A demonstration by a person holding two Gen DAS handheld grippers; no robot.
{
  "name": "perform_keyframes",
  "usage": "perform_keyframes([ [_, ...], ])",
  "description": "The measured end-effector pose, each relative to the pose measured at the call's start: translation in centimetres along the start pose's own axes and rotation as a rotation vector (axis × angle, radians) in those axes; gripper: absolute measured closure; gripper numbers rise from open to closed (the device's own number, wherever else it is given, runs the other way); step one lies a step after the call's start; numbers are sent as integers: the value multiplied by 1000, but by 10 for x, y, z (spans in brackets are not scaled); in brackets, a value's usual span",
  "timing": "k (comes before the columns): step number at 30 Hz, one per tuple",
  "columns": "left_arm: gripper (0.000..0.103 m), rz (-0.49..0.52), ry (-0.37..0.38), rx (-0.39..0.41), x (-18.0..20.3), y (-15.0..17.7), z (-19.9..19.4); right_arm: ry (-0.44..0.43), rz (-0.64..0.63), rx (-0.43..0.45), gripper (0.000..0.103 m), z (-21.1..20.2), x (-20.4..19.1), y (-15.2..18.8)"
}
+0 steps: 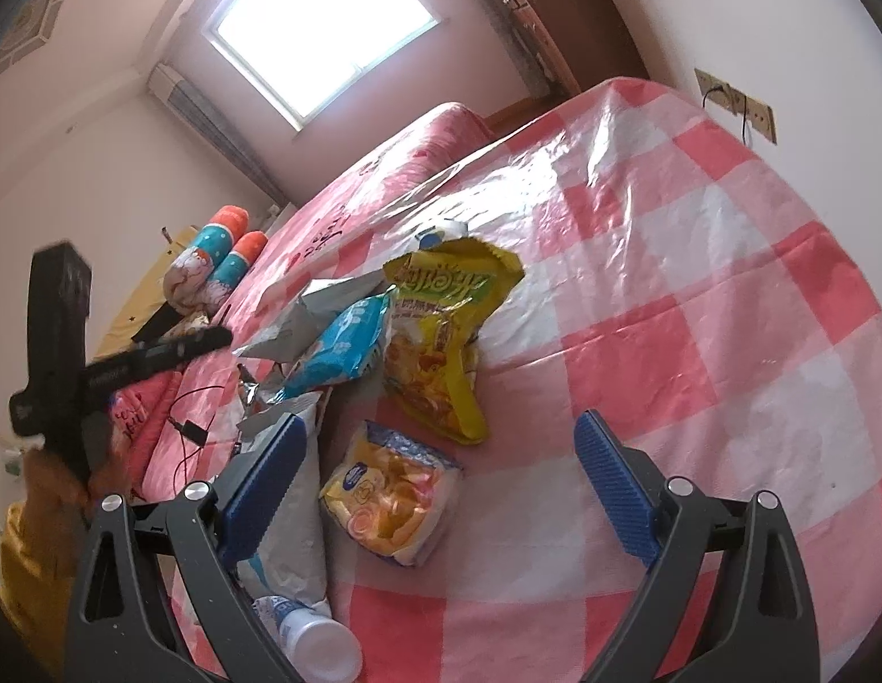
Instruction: Collect trash
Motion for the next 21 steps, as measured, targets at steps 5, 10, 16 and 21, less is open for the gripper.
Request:
perform_keyframes([
  [5, 32, 332, -51, -1, 6, -15, 25, -32, 31, -37, 9, 7, -8, -2],
  [10, 30, 444, -18, -64, -1, -13, 47, -37, 41, -62, 9, 15, -18, -11],
  [16, 27, 455, 58, -99, -7, -7, 68, 7, -2, -79, 9, 40, -25, -28],
  [21, 16, 473, 36, -147, -12, 1, 94, 43, -38, -74, 21, 57, -25, -37],
])
Point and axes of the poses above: each gripper's, at about its wrist camera, not at the fingertips, and z roughly the way its jaws point, x to its right, y to its underside, the point moved 9 cm from there along z, roughly the way its jaws point, and after that the axes turned 6 degrees about x, right-handed, at the moved point
